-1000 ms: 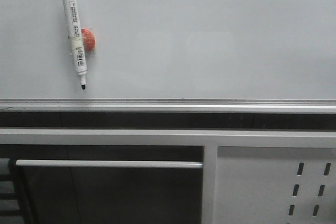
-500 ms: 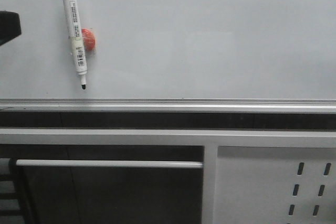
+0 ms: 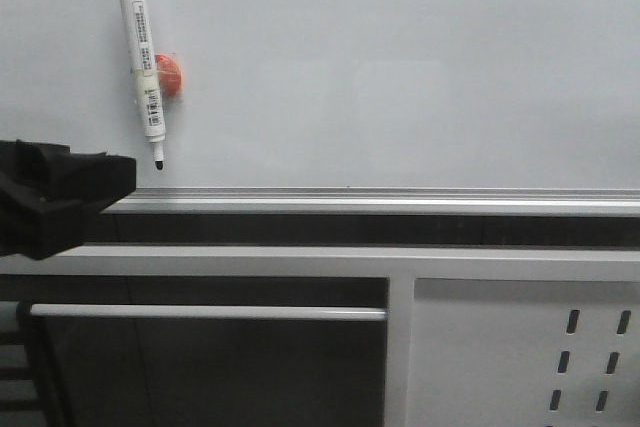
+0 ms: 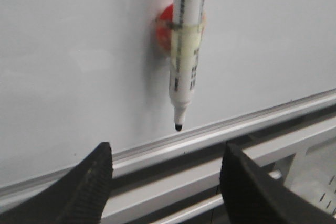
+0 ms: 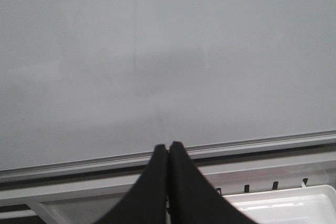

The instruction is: Write number 1 on whiteboard

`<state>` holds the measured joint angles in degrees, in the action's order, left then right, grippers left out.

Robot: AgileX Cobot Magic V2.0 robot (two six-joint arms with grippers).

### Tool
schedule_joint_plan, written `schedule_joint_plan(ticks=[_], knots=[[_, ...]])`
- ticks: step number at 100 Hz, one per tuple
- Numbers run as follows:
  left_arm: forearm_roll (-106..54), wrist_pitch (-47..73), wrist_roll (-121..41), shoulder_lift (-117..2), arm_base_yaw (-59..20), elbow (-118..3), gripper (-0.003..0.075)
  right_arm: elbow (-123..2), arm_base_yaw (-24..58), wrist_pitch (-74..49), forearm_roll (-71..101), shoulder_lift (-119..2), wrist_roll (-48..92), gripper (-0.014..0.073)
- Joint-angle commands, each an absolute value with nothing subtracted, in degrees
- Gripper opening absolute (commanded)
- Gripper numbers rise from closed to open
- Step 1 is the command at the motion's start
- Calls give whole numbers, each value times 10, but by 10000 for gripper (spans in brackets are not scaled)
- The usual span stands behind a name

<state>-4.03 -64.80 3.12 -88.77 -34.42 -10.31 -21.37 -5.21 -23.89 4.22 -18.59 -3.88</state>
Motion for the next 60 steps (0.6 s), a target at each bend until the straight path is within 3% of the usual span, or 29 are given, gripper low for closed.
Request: schedule_joint_plan(ticks=[1, 60], knots=[[-40, -781, 39, -879, -348, -129, 421, -228, -55, -198, 36, -194, -31, -79], [-20, -775, 69, -882, -350, -181, 419, -228, -55, -189, 36, -194, -31, -79]])
